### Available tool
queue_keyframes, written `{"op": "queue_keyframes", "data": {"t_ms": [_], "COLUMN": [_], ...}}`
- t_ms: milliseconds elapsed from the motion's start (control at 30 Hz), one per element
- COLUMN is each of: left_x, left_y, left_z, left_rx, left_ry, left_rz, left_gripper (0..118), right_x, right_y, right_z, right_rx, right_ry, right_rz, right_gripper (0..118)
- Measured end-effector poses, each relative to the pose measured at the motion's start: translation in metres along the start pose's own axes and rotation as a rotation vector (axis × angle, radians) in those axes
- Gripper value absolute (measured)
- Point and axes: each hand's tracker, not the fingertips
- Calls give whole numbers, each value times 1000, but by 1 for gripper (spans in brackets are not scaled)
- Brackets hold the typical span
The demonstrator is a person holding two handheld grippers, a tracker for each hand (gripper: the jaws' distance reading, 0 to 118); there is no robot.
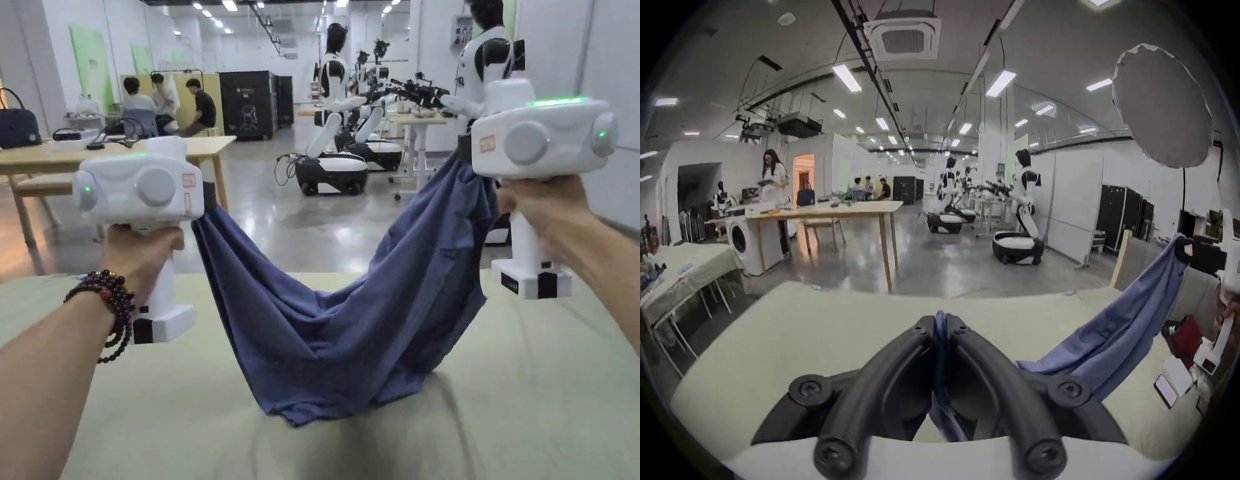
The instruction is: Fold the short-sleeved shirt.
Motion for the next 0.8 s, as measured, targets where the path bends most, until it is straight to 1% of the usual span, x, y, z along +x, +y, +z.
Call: {"op": "queue_keyframes", "data": {"t_ms": [33,67,133,167,200,267,333,367,400,433,467,500,600,667,700,733,800], "left_x": [-3,0,1,0,-3,-9,-18,-39,-45,-50,-54,-70,-82,-91,-93,-96,-100], "left_y": [-16,-32,-57,-65,-71,-83,-99,-101,-111,-120,-132,-142,-177,-202,-214,-225,-246], "left_z": [-5,5,10,14,22,45,76,69,84,99,115,119,168,199,212,227,254], "left_rx": [-10,-31,-69,-64,-68,-59,-38,-48,-53,-63,-84,-74,-107,-159,-174,-214,-223], "left_ry": [-16,-28,1,-7,-12,-37,-57,-82,-97,-109,-107,-120,-153,-169,-171,-177,-196], "left_rz": [16,11,-36,-34,-25,25,63,98,126,144,134,152,157,126,107,96,106], "left_gripper": [5,5,5,5,5,5,5,5,5,5,5,5,5,5,5,5,5], "right_x": [0,0,2,5,10,19,29,35,40,45,48,52,62,70,73,75,82], "right_y": [-14,-28,-48,-55,-61,-71,-83,-90,-99,-108,-118,-130,-160,-181,-191,-202,-225], "right_z": [-5,-11,-13,-12,-4,18,55,72,93,113,132,152,207,244,261,278,308], "right_rx": [-20,-30,-49,-65,-72,-58,-51,-48,-61,-74,-78,-83,-112,-168,-189,-229,-285], "right_ry": [8,5,7,6,37,32,48,71,96,104,113,112,130,142,145,168,175], "right_rz": [-2,-2,-2,-16,-49,-56,-55,-74,-81,-73,-65,-51,-27,12,20,32,35], "right_gripper": [7,7,7,7,7,7,7,7,7,7,7,7,7,7,7,7,7]}}
